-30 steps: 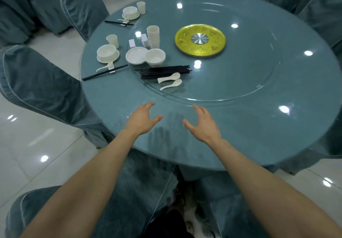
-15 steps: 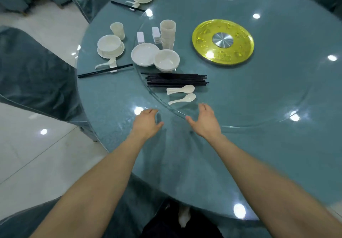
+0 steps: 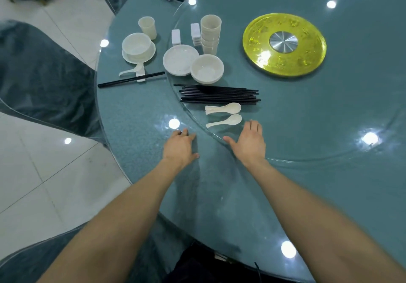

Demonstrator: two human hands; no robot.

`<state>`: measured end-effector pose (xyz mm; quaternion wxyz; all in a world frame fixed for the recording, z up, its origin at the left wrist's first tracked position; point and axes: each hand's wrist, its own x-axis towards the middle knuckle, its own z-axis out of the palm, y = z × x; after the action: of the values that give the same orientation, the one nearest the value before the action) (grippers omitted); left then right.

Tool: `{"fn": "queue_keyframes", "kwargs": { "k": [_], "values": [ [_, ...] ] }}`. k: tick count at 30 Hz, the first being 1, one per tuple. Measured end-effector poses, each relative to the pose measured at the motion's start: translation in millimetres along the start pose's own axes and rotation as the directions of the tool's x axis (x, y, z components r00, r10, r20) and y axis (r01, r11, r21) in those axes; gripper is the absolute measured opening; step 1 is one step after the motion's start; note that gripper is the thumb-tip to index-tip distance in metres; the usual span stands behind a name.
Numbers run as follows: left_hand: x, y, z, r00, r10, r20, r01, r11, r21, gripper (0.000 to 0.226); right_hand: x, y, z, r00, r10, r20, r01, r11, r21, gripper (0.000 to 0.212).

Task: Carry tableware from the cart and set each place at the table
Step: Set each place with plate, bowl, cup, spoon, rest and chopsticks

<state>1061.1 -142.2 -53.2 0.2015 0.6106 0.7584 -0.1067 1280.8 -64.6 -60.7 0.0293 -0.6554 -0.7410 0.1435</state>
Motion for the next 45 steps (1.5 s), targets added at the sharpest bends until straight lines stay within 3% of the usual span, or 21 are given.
{"fn": "queue_keyframes", "kwargs": {
  "k": [12,25,28,31,34,36,45],
  "values": [
    [3,2,-5,0.998,-0.048,0.032,0.048,0.999,0.019,0.084,3,24,-5,0.999,-0.043,0.015,0.043,0.999,-0.012,0.093],
    [3,-3,-8,0.999,-0.009,0.041,0.008,1.0,0.026,0.087,-5,89,-22,0.995,-0.026,0.093,0.019,0.997,0.073,0.11],
    [3,-9,-8,0.998,0.005,0.066,-0.005,1.0,0.002,0.089,-3,97,-29,0.997,-0.007,0.076,-0.004,0.99,0.138,0.086],
    [8,-15,-10,0.999,0.02,0.03,-0.018,0.998,-0.064,0.074,-3,97,-39,0.996,0.062,-0.065,-0.041,0.96,0.276,0.06],
    [16,-19,-16,0.997,-0.081,-0.013,0.073,0.952,-0.297,0.06,-2,91,-47,0.977,0.085,-0.197,-0.009,0.933,0.36,0.047],
    [21,-22,-19,0.991,-0.131,-0.031,0.107,0.905,-0.411,0.056,0,85,-52,0.968,0.083,-0.236,0.018,0.917,0.398,0.042],
    [46,-41,-26,0.965,-0.241,-0.103,0.138,0.8,-0.584,0.046,12,71,-59,0.966,0.045,-0.256,0.074,0.896,0.438,0.039]
  ]
}}
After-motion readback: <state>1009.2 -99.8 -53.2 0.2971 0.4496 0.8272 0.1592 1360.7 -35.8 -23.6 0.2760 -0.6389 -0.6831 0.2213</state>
